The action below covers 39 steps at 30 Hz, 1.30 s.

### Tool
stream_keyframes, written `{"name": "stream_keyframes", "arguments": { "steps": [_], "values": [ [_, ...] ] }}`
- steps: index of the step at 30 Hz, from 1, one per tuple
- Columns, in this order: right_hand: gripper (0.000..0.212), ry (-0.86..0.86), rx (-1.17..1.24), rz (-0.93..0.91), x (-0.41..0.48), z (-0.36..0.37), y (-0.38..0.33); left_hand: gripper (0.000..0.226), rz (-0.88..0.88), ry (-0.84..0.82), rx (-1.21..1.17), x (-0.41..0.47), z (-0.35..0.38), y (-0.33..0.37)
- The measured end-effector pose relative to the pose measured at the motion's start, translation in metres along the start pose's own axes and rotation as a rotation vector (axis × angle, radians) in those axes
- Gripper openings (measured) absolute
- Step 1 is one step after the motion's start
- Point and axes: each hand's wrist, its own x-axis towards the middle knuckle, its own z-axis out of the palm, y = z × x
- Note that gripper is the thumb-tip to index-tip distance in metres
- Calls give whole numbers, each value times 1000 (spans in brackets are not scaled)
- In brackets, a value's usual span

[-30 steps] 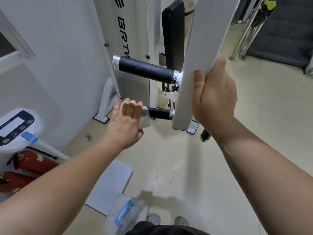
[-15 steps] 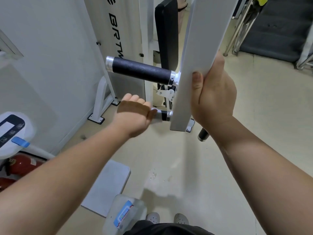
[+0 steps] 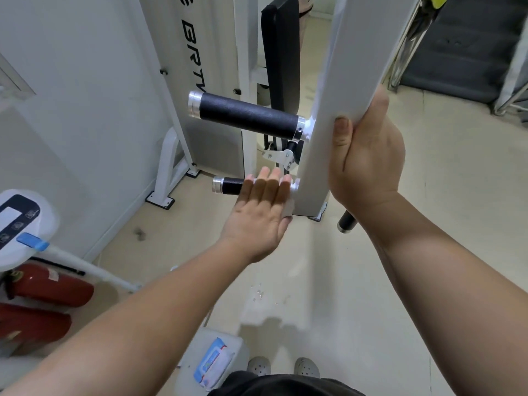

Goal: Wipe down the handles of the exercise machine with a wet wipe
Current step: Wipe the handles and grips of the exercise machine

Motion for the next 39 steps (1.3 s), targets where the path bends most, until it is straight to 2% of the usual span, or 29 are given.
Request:
{"name": "stream_keyframes", "arguments": {
  "steps": [5, 8, 12, 15, 20, 23, 27, 31, 35, 39],
  "values": [
    [79, 11, -5, 11, 3, 3, 3, 84, 40, -51, 87, -35, 11, -54],
    [79, 13, -16, 30, 5, 6, 1, 91, -5, -54, 44, -30, 13, -33],
    [73, 10, -4, 29, 6, 4, 2, 90, 60, -38, -41, -8, 13, 18],
    [72, 3, 17, 30, 6, 3, 4, 97, 87, -3, 31, -17, 17, -2],
    [68, -1, 34, 47, 6, 7, 3, 116, -39, -58, 122, -34, 13, -55],
    [72, 13, 30, 46, 8, 8, 1, 111, -116, -90, 73, -20, 8, -36],
    [81, 9, 29, 37, 7, 8, 0, 102, 48, -26, 7, -1, 10, 9],
    [69, 3, 29, 26, 6, 6, 3, 113, 95, -22, 64, -6, 7, -21],
    [67, 10, 35, 43, 8, 9, 3, 109, -21, -108, 99, -16, -11, -70],
    [66, 42, 13, 49, 8, 13, 2, 113, -109, -195, 90, -12, -14, -59]
  ]
}}
